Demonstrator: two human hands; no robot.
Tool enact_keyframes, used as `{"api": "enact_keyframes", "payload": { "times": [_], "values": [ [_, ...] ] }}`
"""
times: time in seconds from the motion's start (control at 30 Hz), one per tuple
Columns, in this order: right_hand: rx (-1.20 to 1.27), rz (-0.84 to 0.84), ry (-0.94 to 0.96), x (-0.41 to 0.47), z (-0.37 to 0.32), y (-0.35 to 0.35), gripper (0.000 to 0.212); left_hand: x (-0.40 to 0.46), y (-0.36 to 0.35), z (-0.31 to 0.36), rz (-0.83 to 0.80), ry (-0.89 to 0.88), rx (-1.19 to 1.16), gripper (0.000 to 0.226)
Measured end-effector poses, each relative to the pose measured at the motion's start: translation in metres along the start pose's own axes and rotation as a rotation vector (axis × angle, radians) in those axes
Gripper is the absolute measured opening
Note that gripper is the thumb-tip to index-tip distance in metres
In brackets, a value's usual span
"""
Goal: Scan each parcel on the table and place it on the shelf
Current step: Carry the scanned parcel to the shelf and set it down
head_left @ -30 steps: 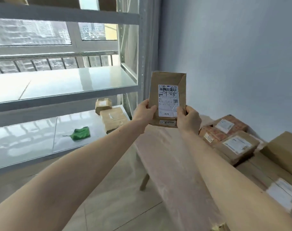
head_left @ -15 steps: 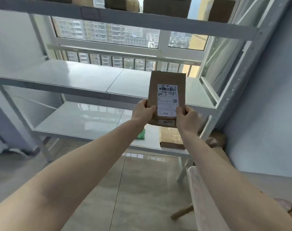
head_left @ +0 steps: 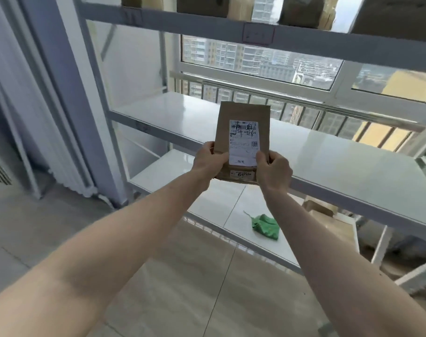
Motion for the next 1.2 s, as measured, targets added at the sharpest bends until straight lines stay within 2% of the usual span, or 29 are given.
{"api": "enact_keyframes", "payload": {
  "times": [0.1,0.27,0.43,0.7,0.83,1.2],
  "values": [
    [0.038,-0.026,-0.007,0.019,-0.028,-0.053,0.019,0.036,0.046,0.006,0.019,-0.006,0.005,0.037],
    [0.060,-0.048,-0.001,0.045,-0.072,-0.131,0.023,0.097,0.113,0.009,0.053,0.009,0.022,0.023],
    [0.058,-0.075,-0.030,0.077,-0.096,-0.203,0.031,0.161,0.167,-0.002,0.109,0.023,0.045,0.028],
    [0.020,-0.115,-0.008,0.143,-0.133,-0.299,0.032,0.265,0.229,-0.012,0.188,0.035,0.072,0.025],
    [0.005,-0.131,-0.010,0.182,-0.147,-0.344,0.033,0.319,0.253,-0.011,0.239,0.041,0.058,0.035],
    [-0.067,-0.213,-0.023,0.257,-0.180,-0.455,0.039,0.437,0.313,-0.024,0.279,0.072,0.097,0.026]
  ]
}}
Point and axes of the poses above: each hand's wrist, its own x-axis towards the middle knuckle, its own y-axis out of the back of the hand, z = x × y, the point moved 8 cm from there along x, towards the middle knuckle, and after that the axes turned 4 degrees about -x, right-handed, at the moved point
